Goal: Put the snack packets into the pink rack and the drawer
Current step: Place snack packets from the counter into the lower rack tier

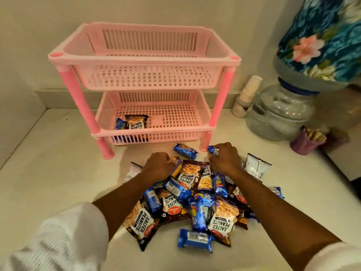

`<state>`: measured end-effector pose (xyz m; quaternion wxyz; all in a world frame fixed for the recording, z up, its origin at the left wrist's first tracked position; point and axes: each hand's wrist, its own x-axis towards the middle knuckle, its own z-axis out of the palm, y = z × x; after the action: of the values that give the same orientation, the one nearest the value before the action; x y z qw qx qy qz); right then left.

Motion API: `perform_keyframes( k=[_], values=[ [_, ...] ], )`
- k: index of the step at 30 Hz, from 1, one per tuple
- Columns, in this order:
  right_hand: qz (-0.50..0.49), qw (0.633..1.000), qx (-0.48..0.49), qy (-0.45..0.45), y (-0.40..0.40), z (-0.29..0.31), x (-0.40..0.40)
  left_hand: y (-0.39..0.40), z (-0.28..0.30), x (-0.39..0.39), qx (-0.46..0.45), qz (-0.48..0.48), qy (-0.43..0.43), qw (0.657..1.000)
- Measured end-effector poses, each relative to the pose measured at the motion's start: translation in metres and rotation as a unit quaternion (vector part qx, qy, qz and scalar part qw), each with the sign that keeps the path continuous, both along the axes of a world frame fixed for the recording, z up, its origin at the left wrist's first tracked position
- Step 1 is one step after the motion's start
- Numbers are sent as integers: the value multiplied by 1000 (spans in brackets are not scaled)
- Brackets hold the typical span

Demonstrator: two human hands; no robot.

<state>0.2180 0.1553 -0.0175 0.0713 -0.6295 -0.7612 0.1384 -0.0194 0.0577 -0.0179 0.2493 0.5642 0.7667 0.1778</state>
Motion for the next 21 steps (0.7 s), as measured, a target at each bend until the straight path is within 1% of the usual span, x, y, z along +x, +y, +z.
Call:
perform_keyframes(
  k=[2,4,7,10,13,15,17,21],
  values=[
    [35,998,-49,-34,5,-4,8,1,-5,6,-14,-12,33,999],
    [66,995,-72,-36,7,-6,14,3,-10,11,-23,-9,61,998],
    [104,992,-67,-15,5,-10,18,5,-14,17,-25,-2,101,995],
    [157,986,-50,-23,2,-15,15,7,-18,24,-34,9,126,991],
    [199,975,-74,-60,1,-23,8,6,-21,32,-40,32,111,993],
    [203,973,-80,-72,2,-26,7,4,-22,36,-40,40,104,993],
    [197,974,-93,-58,5,-27,5,2,-21,38,-33,55,89,994],
    [194,970,-146,3,11,-23,4,-3,-16,42,-2,110,55,992]
  ],
)
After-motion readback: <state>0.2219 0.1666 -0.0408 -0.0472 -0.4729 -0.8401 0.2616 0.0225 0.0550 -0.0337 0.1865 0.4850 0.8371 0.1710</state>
